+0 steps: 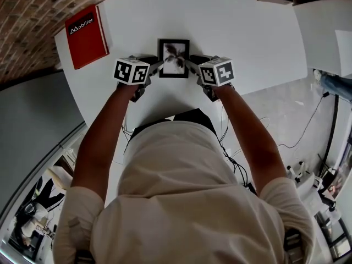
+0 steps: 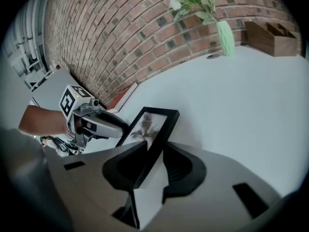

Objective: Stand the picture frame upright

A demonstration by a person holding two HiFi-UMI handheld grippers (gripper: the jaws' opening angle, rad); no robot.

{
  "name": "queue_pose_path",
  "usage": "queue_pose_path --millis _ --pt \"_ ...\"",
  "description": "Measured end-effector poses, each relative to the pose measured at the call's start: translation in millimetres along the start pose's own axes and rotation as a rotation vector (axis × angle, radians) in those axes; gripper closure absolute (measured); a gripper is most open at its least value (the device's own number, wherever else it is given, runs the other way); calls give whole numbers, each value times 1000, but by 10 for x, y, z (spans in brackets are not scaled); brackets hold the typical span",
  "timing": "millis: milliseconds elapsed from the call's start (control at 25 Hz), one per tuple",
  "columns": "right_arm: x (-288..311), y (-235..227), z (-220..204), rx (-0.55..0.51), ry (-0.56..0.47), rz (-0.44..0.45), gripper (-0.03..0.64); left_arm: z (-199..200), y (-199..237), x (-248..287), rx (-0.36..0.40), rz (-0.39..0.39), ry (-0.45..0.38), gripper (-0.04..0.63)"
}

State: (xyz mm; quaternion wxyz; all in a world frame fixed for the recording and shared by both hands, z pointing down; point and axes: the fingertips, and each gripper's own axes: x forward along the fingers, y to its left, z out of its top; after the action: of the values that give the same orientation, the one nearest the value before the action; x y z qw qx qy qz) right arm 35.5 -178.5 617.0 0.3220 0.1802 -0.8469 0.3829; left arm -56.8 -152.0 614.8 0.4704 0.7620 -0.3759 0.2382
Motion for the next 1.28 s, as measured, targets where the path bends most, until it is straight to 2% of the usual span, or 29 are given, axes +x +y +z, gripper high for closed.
queue_pose_path --millis 240,600,880,1280 --pt "73 4 11 -24 40 9 531 26 40 56 -24 -22 8 471" --pt "93 -16 19 64 53 35 531 -4 43 93 -37 -26 32 502" --pt "85 -23 20 62 41 30 531 1 43 87 -46 -15 23 506" --pt "7 -20 98 28 6 10 531 116 -1 4 -1 3 4 515"
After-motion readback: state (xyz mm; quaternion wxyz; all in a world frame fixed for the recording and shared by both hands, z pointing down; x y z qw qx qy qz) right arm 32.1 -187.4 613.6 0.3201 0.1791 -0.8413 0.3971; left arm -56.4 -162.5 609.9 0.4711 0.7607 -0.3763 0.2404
